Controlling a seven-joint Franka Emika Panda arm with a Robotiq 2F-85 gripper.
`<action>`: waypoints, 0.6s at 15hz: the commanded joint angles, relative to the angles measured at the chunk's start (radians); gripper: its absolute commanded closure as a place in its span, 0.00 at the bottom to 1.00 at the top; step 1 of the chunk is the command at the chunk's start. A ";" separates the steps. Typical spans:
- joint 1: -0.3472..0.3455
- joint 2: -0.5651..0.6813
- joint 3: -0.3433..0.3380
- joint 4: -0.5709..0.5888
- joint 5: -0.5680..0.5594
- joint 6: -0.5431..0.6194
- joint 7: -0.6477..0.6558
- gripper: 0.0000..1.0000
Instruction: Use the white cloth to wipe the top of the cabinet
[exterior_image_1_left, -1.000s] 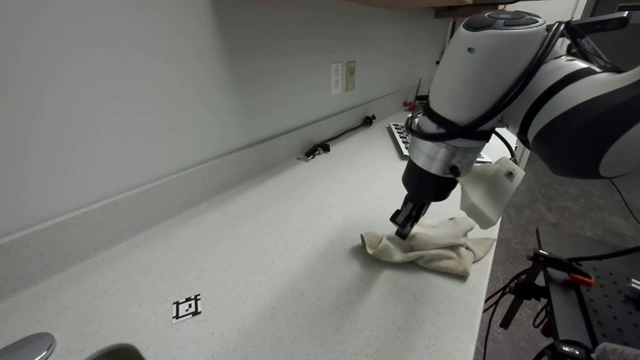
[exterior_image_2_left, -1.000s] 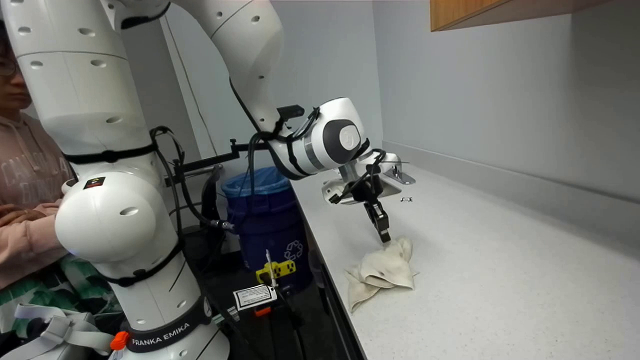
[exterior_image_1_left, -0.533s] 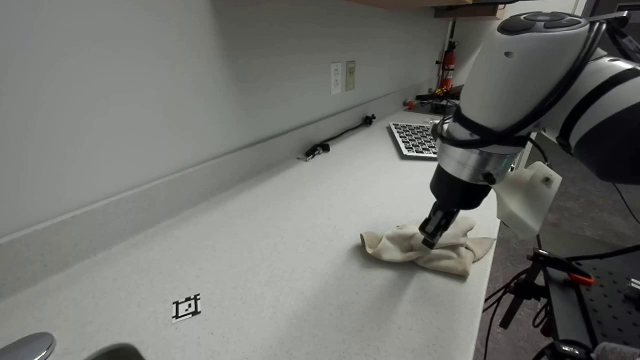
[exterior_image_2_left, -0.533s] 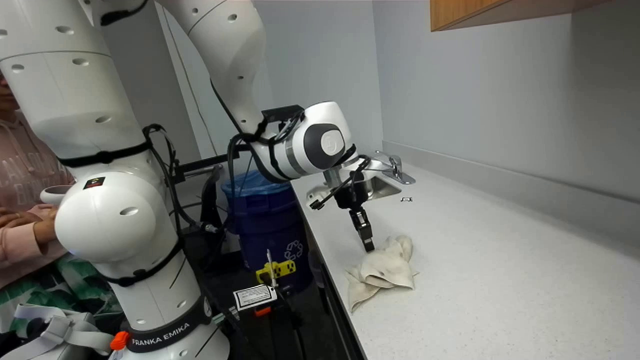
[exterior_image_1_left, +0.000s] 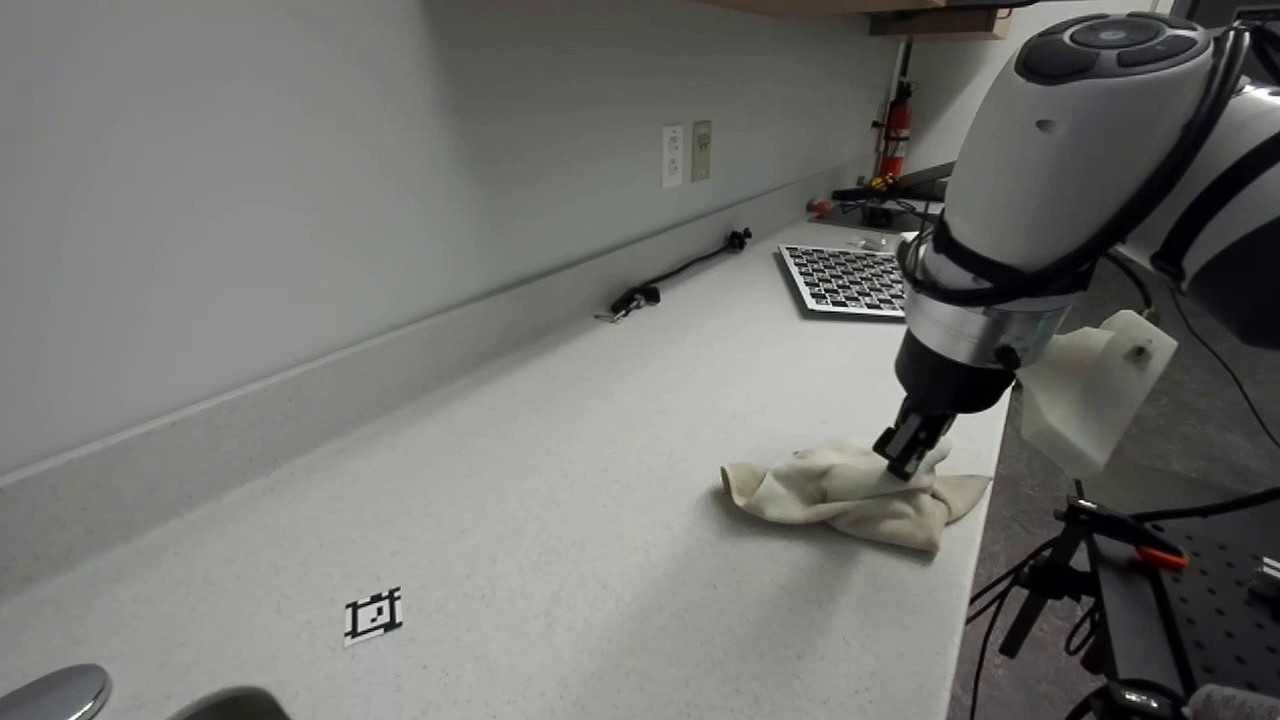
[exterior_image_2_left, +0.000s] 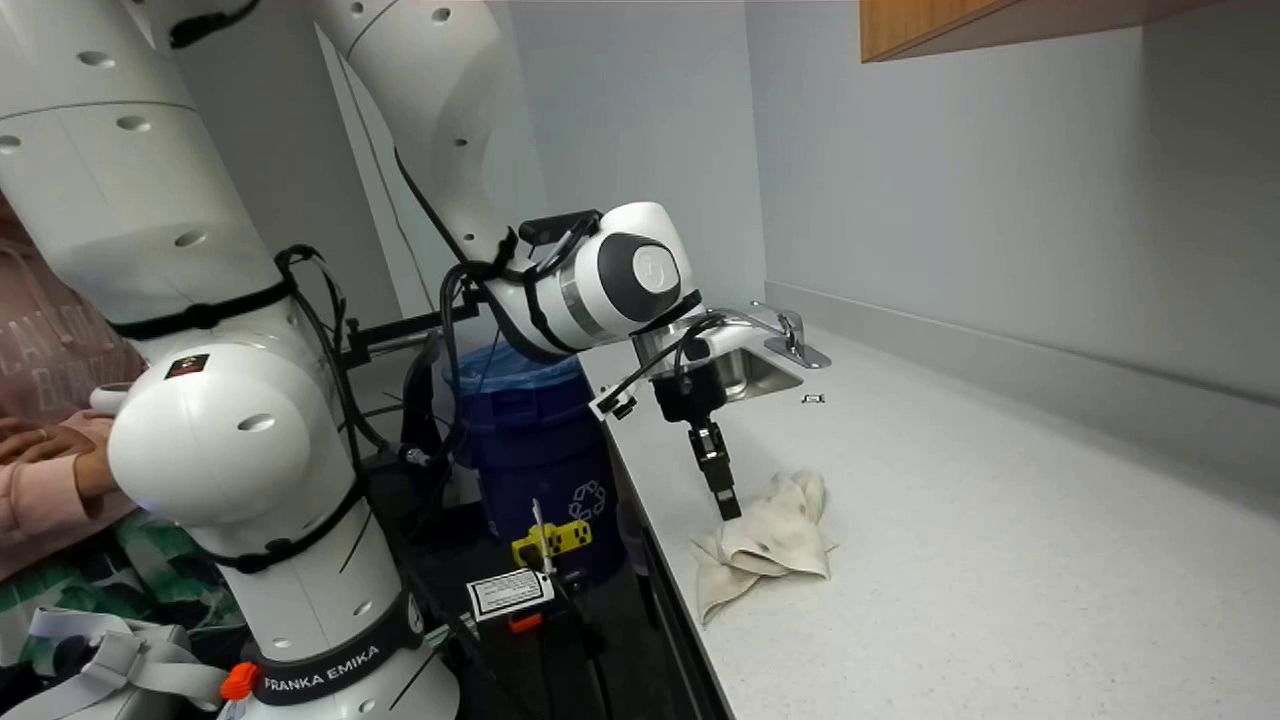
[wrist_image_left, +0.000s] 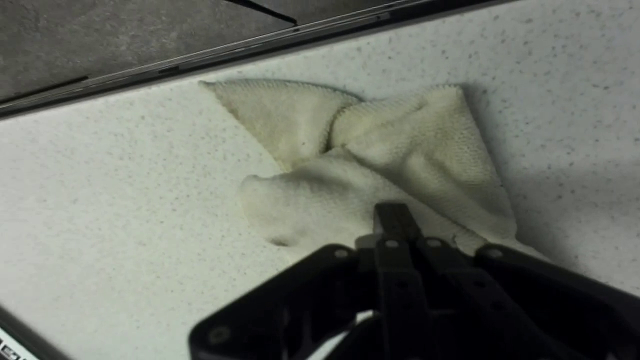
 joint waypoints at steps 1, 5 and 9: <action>-0.071 -0.038 0.067 -0.008 -0.039 -0.065 0.053 1.00; -0.097 -0.036 0.091 -0.005 -0.026 -0.073 0.058 1.00; -0.123 0.061 0.086 0.023 -0.070 0.015 0.075 1.00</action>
